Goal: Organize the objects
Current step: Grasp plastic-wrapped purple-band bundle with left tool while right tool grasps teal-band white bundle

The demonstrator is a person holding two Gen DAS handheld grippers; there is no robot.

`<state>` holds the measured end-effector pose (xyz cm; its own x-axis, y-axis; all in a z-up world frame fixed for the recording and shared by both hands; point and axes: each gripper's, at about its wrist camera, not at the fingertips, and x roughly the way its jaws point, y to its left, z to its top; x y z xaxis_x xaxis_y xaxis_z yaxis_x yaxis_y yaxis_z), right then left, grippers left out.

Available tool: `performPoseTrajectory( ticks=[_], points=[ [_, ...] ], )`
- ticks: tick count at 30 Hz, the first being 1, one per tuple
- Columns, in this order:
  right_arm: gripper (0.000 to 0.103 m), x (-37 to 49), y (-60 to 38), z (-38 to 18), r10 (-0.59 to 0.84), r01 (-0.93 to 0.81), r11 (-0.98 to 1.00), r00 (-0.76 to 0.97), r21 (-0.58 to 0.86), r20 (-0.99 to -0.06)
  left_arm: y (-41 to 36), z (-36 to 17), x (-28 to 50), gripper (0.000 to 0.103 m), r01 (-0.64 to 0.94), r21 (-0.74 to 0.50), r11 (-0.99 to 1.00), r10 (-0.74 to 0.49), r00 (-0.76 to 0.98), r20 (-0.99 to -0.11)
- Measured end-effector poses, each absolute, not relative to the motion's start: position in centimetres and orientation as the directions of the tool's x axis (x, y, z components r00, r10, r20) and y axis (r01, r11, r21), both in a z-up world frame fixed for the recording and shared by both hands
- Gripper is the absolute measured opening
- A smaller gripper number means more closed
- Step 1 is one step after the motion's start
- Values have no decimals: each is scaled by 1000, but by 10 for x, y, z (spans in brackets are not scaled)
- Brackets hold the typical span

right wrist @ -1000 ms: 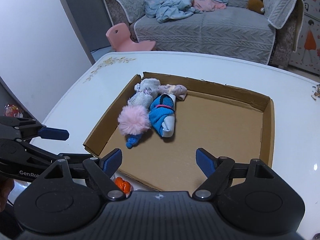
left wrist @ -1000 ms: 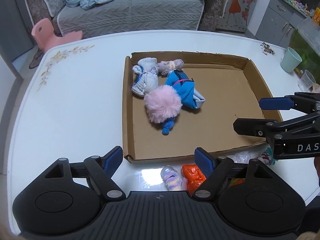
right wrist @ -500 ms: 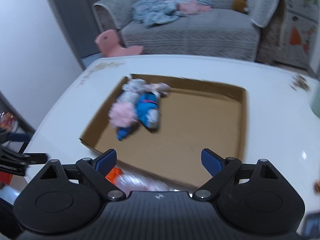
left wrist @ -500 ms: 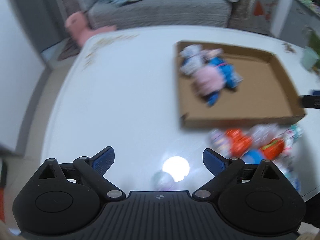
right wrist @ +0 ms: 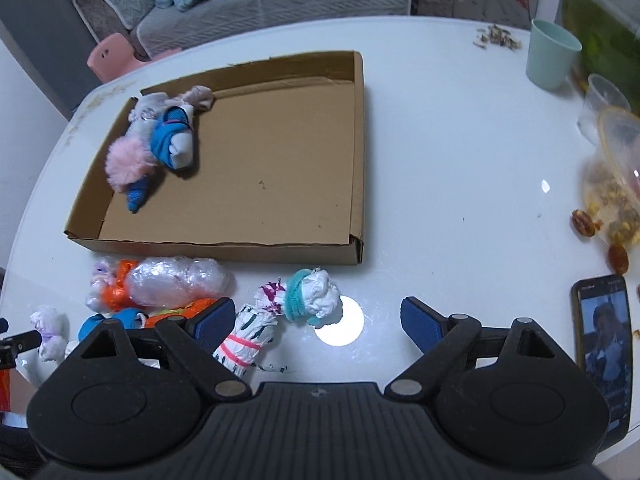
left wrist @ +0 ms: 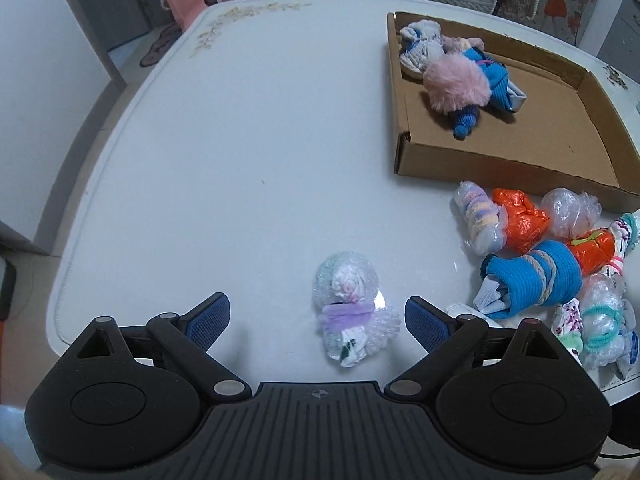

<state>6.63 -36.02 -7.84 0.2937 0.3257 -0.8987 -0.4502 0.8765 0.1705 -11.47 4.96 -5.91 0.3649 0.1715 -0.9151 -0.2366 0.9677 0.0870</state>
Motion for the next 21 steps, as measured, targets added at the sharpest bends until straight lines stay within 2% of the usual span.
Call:
performPoseTrajectory(
  ticks=[14, 19, 21],
  points=[
    [84, 74, -335, -106, 276, -486, 865, 256, 124, -926, 52, -83, -116, 88, -268, 55, 962, 157, 375, -914],
    [60, 77, -337, -112, 264, -479, 869, 232, 126, -936, 47, -88, -114, 83, -237, 76, 969, 164, 379, -911],
    [55, 77, -340, -111, 266, -474, 871, 230, 131, -936, 45, -90, -112, 80, -227, 84, 970, 168, 377, -911]
  ],
)
